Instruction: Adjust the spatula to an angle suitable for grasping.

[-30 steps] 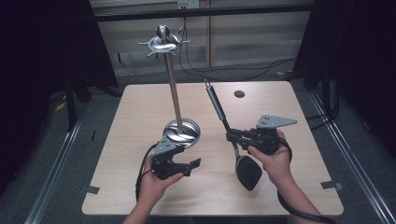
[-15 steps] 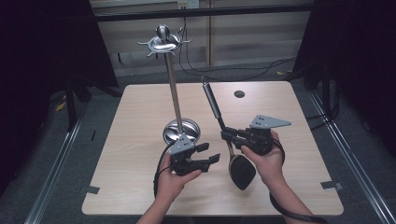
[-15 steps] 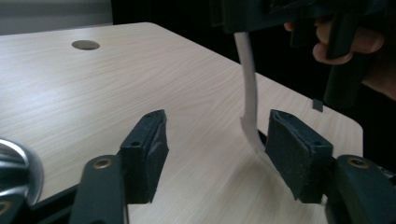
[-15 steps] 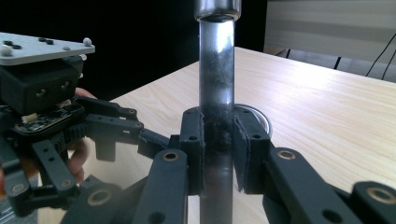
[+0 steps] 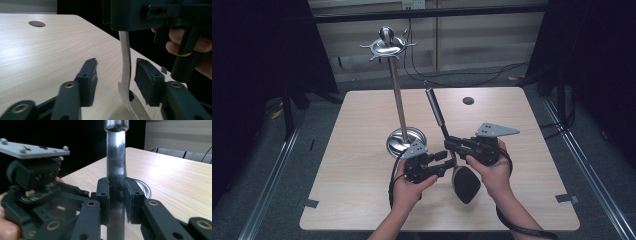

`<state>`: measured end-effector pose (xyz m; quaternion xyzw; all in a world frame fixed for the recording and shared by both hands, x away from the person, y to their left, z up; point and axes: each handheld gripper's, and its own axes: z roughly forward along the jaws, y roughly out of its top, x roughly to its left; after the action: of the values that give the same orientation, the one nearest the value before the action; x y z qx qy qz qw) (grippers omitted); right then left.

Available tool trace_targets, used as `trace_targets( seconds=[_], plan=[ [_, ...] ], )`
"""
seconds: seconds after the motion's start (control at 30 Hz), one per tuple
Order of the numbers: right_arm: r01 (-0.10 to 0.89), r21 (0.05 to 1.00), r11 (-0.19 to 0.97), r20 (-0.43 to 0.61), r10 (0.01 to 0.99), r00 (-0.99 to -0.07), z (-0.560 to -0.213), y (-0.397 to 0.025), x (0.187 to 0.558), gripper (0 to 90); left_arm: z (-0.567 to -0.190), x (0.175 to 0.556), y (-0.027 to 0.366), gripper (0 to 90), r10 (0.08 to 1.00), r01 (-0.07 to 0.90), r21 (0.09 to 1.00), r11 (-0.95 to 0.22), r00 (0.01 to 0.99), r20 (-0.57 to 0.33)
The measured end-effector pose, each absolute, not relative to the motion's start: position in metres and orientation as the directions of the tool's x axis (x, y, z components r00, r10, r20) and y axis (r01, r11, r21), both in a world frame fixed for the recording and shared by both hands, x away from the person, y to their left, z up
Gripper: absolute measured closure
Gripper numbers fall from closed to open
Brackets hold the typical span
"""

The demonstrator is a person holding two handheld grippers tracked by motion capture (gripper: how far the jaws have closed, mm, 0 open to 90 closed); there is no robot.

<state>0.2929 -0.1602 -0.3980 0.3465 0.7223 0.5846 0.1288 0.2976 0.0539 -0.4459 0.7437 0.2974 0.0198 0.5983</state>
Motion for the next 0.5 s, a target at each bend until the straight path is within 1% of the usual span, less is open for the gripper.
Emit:
trace_targets(
  seconds=[0.03,0.07,0.13,0.17,0.2,0.23,0.33,0.37,0.4,0.47,0.5],
  plan=[
    [0.348,0.934,0.076,0.217,0.653,-0.726,-0.398,-0.1598,0.2927,76.0,-0.4459,0.2976,0.0539,57.8,0.466,0.419,0.902,-0.107,0.822,-0.327],
    [0.348,0.934,0.076,0.217,0.653,-0.726,-0.398,-0.1598,0.2927,76.0,-0.4474,0.298,0.0528,57.8,0.464,0.419,0.903,-0.093,0.821,-0.332],
    [0.345,0.935,0.077,0.215,0.652,-0.727,-0.3975,-0.1591,0.2925,75.9,-0.4498,0.2997,0.0523,64.0,0.447,0.426,0.902,-0.071,0.822,-0.353],
    [0.34,0.937,0.076,0.211,0.654,-0.727,-0.3976,-0.1588,0.2924,75.9,-0.45,0.3,0.052,65.7,0.452,0.431,0.9,-0.073,0.819,-0.355],
    [0.334,0.939,0.078,0.202,0.66,-0.723,-0.3982,-0.158,0.2922,75.9,-0.4498,0.2999,0.0516,71.4,0.449,0.427,0.9,-0.082,0.823,-0.35],
    [0.338,0.938,0.075,0.206,0.665,-0.718,-0.3988,-0.158,0.292,75.9,-0.4486,0.299,0.0503,73.8,0.459,0.425,0.901,-0.085,0.819,-0.343],
    [0.349,0.936,0.05,0.229,0.665,-0.71,-0.3997,-0.1581,0.2919,75.9,-0.4471,0.2988,0.0492,77.6,0.461,0.425,0.902,-0.074,0.817,-0.347],
    [0.349,0.936,0.05,0.229,0.665,-0.71,-0.3997,-0.1581,0.2919,75.9,-0.4471,0.2988,0.0492,79.6,0.461,0.425,0.902,-0.074,0.817,-0.347],
    [0.349,0.936,0.047,0.23,0.669,-0.707,-0.3996,-0.158,0.2919,75.9,-0.446,0.2984,0.0484,79.6,0.462,0.417,0.905,-0.081,0.821,-0.336],
    [0.347,0.937,0.048,0.227,0.672,-0.705,-0.3991,-0.1571,0.292,75.9,-0.4446,0.2981,0.0475,84.9,0.467,0.428,0.9,-0.084,0.815,-0.344],
    [0.349,0.936,0.047,0.228,0.676,-0.701,-0.3988,-0.1564,0.2918,75.9,-0.444,0.2991,0.0473,85.0,0.466,0.426,0.9,-0.093,0.817,-0.339]
  ],
)
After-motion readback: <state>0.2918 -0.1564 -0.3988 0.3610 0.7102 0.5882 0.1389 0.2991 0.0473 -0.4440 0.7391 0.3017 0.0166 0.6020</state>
